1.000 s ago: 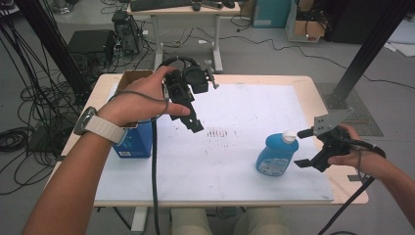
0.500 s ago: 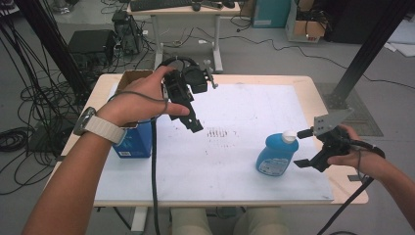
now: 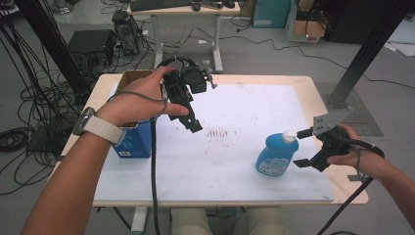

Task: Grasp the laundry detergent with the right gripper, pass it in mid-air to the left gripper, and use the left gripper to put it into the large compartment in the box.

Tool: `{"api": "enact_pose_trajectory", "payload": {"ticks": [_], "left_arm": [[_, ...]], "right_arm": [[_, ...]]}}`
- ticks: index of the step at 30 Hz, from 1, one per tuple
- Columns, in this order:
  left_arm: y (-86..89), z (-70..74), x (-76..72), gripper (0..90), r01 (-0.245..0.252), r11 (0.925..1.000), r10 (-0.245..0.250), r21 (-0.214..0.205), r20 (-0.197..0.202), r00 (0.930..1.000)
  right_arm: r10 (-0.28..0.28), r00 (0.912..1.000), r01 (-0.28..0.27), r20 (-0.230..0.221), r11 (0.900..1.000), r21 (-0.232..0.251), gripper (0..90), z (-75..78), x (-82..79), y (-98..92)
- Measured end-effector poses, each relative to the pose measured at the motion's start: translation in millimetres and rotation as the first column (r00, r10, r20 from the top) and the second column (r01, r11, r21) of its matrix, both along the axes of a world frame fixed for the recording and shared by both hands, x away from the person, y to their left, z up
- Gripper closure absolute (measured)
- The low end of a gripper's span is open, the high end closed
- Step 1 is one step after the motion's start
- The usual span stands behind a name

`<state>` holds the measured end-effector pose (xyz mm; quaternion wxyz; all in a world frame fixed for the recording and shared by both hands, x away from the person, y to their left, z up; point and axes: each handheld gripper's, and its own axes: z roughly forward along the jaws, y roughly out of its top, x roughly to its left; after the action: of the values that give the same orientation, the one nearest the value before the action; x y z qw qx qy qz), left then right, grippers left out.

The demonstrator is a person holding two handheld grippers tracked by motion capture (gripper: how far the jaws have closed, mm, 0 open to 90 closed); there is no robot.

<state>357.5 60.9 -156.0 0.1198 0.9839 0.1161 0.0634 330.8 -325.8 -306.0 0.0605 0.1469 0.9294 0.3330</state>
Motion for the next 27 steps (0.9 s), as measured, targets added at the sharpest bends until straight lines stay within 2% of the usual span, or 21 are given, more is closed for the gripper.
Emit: {"api": "enact_pose_trajectory", "payload": {"ticks": [27], "left_arm": [[1.6, 1.8, -0.6, 10.5, -0.005, 1.0, 0.005, 0.005, 0.007, 1.0]], "right_arm": [[-0.004, 1.0, 0.004, -0.003, 1.0, 0.001, 5.9, 1.5, -0.8, -1.1]]}}
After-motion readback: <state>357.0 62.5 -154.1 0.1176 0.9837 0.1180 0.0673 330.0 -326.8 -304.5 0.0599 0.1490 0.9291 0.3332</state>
